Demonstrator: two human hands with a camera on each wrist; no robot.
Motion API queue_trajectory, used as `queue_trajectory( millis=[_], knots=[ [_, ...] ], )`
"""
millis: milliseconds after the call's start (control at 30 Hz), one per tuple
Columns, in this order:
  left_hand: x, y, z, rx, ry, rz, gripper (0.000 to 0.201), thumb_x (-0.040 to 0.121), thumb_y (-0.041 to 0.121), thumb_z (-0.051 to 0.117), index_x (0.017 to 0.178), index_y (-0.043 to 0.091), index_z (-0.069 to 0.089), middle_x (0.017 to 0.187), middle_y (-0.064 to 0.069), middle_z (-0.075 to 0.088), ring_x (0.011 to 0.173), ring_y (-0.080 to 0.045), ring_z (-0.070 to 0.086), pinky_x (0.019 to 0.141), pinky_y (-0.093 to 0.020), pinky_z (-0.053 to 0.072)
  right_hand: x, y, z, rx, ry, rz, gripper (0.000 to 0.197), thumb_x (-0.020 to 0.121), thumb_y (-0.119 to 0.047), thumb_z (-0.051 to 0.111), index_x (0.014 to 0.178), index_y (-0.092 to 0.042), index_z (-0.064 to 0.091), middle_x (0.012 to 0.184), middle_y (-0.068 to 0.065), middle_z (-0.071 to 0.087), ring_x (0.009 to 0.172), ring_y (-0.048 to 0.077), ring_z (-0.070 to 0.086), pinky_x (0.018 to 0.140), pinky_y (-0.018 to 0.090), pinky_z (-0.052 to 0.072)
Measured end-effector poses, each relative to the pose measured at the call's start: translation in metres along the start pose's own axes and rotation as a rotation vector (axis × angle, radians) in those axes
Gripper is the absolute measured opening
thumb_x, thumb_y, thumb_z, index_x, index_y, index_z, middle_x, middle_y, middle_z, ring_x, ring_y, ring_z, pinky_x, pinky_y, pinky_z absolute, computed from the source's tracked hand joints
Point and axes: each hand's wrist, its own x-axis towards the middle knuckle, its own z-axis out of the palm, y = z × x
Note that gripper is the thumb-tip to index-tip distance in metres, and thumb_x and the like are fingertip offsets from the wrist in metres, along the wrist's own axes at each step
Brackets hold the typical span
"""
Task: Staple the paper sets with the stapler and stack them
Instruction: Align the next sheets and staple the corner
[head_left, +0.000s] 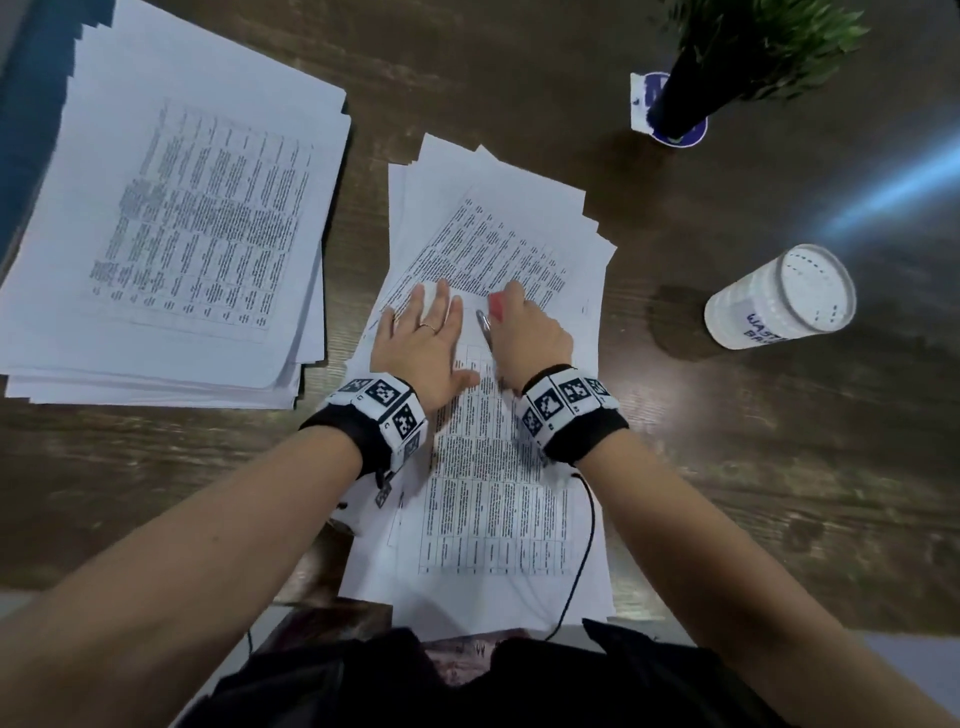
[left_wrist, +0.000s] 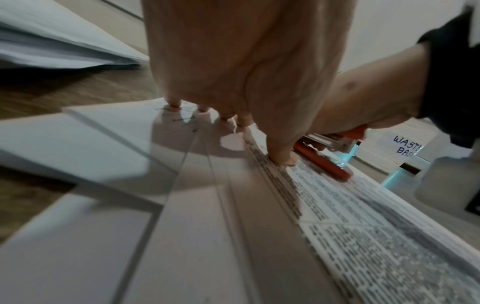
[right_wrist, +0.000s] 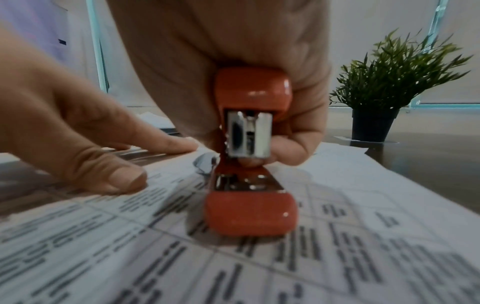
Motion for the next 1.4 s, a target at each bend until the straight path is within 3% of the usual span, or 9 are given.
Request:
queue_trajectory(
  millis=[67,200,433,533,700,933,1133,1400],
  knots=[
    [0.001,-0.001,0.002,-0.003,0.011,-0.003,0.096,0.091,0.067,0.042,0.154,0.018,-0.011,0.158,0.0,-0.027,0.147,-0.025,-0.019,0.119,-0.05,-0.003,0.002,0.007,-0.004,-0.029,-0.035,-0.039,0.031,0.105,-0.038,0.028,0.12,-0.014,0.04,0.107,0.008,0.064,0.087,0.032,0.064,0.064,0.035,0.037],
    [0.002,-0.002,0.004,-0.012,0.023,0.005,0.096,0.09,0.067,0.042,0.154,0.019,-0.011,0.158,0.0,-0.027,0.147,-0.025,-0.02,0.119,-0.05,-0.003,0.006,0.016,-0.009,-0.127,-0.057,-0.128,0.019,0.1,-0.028,0.045,0.117,-0.02,0.04,0.107,0.006,0.061,0.088,0.031,0.063,0.064,0.036,0.039],
    [0.002,-0.003,0.005,-0.03,0.02,-0.005,0.096,0.09,0.067,0.042,0.154,0.02,-0.012,0.158,0.002,-0.027,0.147,-0.023,-0.021,0.12,-0.049,-0.005,0.014,0.02,-0.019,-0.183,-0.123,-0.172,0.03,0.099,-0.032,0.047,0.124,-0.021,0.037,0.112,0.009,0.057,0.093,0.035,0.061,0.067,0.038,0.04],
    [0.002,-0.002,0.005,-0.038,0.024,-0.008,0.095,0.091,0.066,0.043,0.155,0.019,-0.011,0.159,0.002,-0.026,0.147,-0.023,-0.021,0.12,-0.049,-0.006,0.004,0.013,-0.012,-0.163,-0.102,-0.119,0.034,0.101,-0.036,0.042,0.127,-0.015,0.035,0.115,0.011,0.059,0.093,0.036,0.063,0.065,0.036,0.039],
    [0.001,0.0,0.004,-0.056,0.032,-0.009,0.096,0.091,0.063,0.046,0.155,0.018,-0.01,0.159,0.001,-0.025,0.147,-0.024,-0.021,0.119,-0.05,-0.007,0.001,-0.007,0.004,-0.037,-0.041,0.118,0.032,0.103,-0.036,0.034,0.122,-0.01,0.038,0.112,0.014,0.065,0.099,0.036,0.062,0.067,0.036,0.035],
    [0.001,0.006,0.002,-0.063,0.028,-0.042,0.098,0.09,0.061,0.05,0.155,0.018,-0.009,0.159,0.0,-0.025,0.147,-0.025,-0.022,0.118,-0.052,-0.009,0.008,0.004,0.0,-0.149,0.027,-0.118,0.033,0.103,-0.04,0.035,0.122,-0.014,0.042,0.116,0.007,0.061,0.09,0.034,0.063,0.06,0.034,0.034],
    [0.001,0.005,0.003,-0.075,0.043,-0.031,0.098,0.09,0.061,0.05,0.155,0.017,-0.009,0.16,-0.001,-0.022,0.147,-0.026,-0.021,0.117,-0.052,-0.009,0.02,-0.016,0.004,-0.017,0.038,0.063,0.033,0.103,-0.036,0.036,0.124,-0.011,0.04,0.114,0.01,0.064,0.102,0.033,0.063,0.07,0.036,0.038],
    [0.002,0.0,0.007,-0.09,0.059,-0.013,0.098,0.089,0.061,0.051,0.155,0.017,-0.008,0.16,0.0,-0.022,0.147,-0.025,-0.021,0.116,-0.052,-0.01,0.039,-0.027,0.002,-0.021,0.108,0.069,0.034,0.102,-0.038,0.037,0.123,-0.012,0.039,0.108,0.009,0.067,0.096,0.032,0.065,0.069,0.037,0.04]
  ],
)
